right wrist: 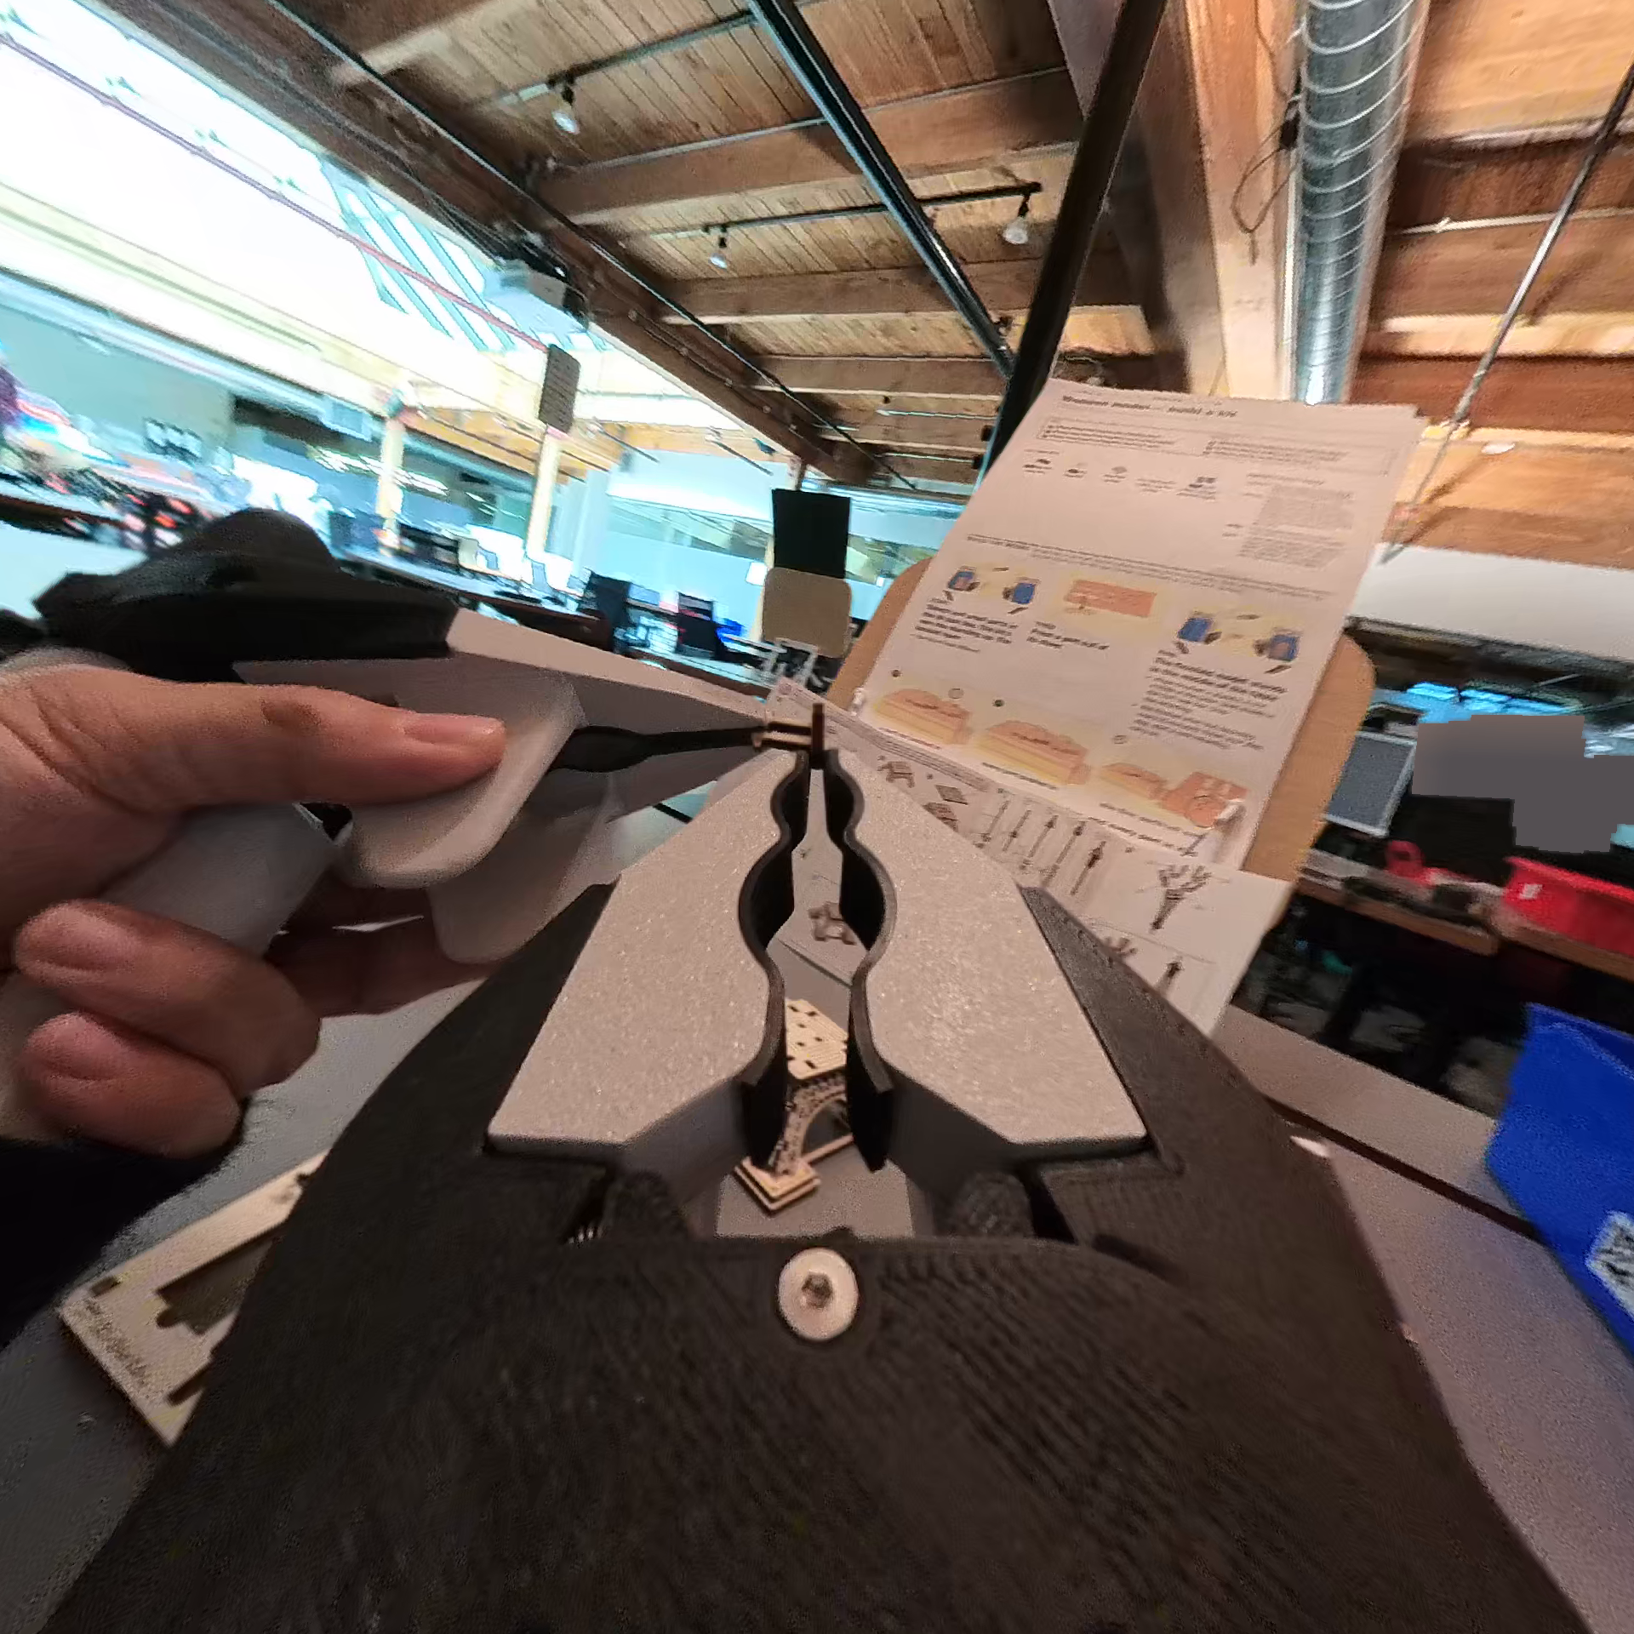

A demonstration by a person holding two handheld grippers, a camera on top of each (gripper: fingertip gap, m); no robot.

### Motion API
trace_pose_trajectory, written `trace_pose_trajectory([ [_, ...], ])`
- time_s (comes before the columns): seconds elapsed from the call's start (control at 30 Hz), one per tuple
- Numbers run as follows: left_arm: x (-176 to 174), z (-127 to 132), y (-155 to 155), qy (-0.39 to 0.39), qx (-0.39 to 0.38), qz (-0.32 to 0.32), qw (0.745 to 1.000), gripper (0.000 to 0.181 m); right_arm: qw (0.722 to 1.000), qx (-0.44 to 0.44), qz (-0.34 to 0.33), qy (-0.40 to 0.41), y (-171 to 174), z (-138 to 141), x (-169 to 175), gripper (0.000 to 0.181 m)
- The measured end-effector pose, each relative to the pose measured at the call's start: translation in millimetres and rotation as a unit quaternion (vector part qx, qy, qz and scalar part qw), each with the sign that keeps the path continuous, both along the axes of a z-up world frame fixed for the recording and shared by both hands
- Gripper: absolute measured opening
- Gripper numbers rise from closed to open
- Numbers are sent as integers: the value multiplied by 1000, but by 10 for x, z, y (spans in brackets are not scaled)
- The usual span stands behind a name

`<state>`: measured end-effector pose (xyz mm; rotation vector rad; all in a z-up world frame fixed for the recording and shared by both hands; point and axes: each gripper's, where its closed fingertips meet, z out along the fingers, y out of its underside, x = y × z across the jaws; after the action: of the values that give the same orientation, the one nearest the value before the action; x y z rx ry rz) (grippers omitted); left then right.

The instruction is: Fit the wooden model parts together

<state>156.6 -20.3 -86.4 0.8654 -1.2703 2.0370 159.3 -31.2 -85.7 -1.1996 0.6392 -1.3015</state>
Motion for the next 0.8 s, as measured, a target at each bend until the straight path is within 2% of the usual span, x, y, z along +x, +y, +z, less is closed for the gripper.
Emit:
trace_pose_trajectory([
  [0.2,-17,-16,-29,-2,2,4,1000,1,998,-39,-43,-2,-31,-11,-9,0],
  [0.4,14,-29,-17,-17,5,28,999,1,997,-50,-55,2,-11,-39,5,0],
  [0.53,6,-29,-43,-68,32,32,997,1,999,-19,-40,9,-29,-39,17,0],
  [0.67,32,-56,-58,-114,67,31,991,1,999,40,3,33,-34,-87,57,0],
  [0.8,27,-56,-74,-121,70,39,989,1,998,51,-3,32,-42,-87,64,0],
])
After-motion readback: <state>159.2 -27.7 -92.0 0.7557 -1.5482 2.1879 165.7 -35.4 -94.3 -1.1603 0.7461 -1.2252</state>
